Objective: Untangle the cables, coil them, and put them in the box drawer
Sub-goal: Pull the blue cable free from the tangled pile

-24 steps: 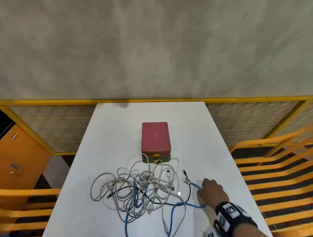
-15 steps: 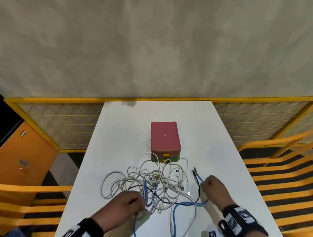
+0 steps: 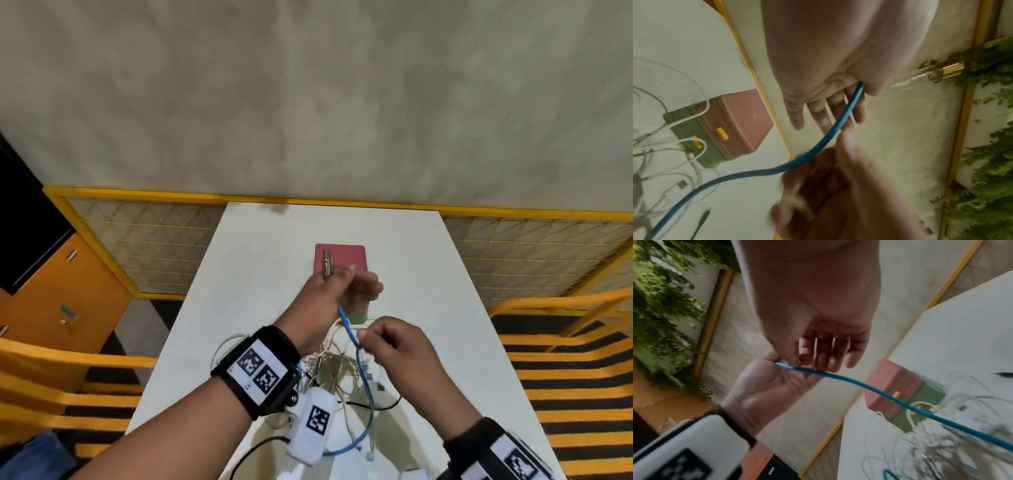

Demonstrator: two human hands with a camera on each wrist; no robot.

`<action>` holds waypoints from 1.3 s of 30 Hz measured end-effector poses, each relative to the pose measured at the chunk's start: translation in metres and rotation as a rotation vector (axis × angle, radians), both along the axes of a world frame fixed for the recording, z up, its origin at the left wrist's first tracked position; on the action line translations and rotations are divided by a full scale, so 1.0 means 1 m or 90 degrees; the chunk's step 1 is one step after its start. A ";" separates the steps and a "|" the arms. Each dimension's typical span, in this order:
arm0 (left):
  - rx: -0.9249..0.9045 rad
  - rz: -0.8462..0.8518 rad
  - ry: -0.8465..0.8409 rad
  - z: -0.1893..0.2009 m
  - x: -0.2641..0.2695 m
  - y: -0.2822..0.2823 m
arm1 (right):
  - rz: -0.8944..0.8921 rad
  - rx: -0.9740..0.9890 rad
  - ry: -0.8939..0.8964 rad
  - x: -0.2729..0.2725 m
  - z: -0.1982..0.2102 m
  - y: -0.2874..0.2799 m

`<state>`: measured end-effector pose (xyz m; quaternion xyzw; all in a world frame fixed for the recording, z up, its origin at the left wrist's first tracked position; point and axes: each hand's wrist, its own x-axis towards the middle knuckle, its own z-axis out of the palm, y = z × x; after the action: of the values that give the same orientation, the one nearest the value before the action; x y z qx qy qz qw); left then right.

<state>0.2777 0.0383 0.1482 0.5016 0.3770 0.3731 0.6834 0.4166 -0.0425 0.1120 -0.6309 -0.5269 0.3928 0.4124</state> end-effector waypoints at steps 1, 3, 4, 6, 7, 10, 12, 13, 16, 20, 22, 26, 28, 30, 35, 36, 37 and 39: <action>-0.005 0.010 -0.033 0.003 -0.001 -0.001 | -0.005 -0.107 0.081 0.000 -0.007 -0.004; -0.024 0.016 -0.090 0.010 -0.003 -0.007 | 0.043 -0.358 0.246 -0.005 -0.023 -0.009; -0.041 0.005 -0.108 0.011 -0.004 -0.014 | 0.072 -0.429 0.309 -0.008 -0.032 -0.011; -0.080 -0.024 -0.147 0.010 -0.007 -0.027 | 0.095 -0.438 0.478 -0.014 -0.035 -0.006; -0.096 -0.041 -0.152 0.009 -0.010 -0.035 | 0.087 -0.406 0.585 -0.016 -0.032 -0.001; -0.105 -0.068 -0.085 -0.010 -0.025 -0.055 | 0.016 -0.272 0.814 -0.006 -0.013 0.022; -0.133 -0.073 -0.027 -0.029 -0.040 -0.068 | -0.010 -0.230 0.806 0.004 -0.007 0.036; -0.155 -0.084 0.000 -0.041 -0.050 -0.076 | -0.012 -0.237 0.785 0.008 -0.006 0.040; -0.215 -0.170 0.124 -0.077 -0.088 -0.096 | -0.030 -0.290 0.723 0.006 -0.013 0.045; -0.163 -0.367 0.524 -0.083 -0.136 -0.109 | -0.098 -0.333 0.714 -0.003 -0.029 0.046; -0.147 -0.401 0.594 -0.078 -0.150 -0.105 | -0.107 -0.351 0.712 -0.007 -0.038 0.042; -0.077 -0.170 0.353 -0.057 -0.121 -0.077 | 0.005 -0.370 0.624 -0.022 -0.047 0.026; 0.000 -0.064 0.302 -0.044 -0.082 -0.051 | 0.049 -0.357 0.633 -0.029 -0.048 0.021; 0.048 -0.056 0.294 -0.039 -0.047 -0.030 | 0.049 -0.319 0.684 -0.031 -0.047 0.022; 0.132 -0.133 0.400 -0.066 -0.030 -0.024 | 0.024 -0.310 0.741 -0.027 -0.041 0.022; 0.146 -0.142 0.392 -0.067 -0.028 -0.029 | 0.022 -0.323 0.734 -0.027 -0.042 0.021; 0.164 -0.155 0.382 -0.067 -0.028 -0.035 | 0.018 -0.339 0.726 -0.029 -0.043 0.022; 0.203 -0.229 0.412 -0.067 -0.029 -0.049 | -0.002 -0.366 0.735 -0.028 -0.046 0.027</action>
<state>0.2489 -0.0104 0.0810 0.7508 0.4162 0.1243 0.4976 0.3887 -0.0153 0.0664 -0.4042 -0.0932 0.7941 0.4442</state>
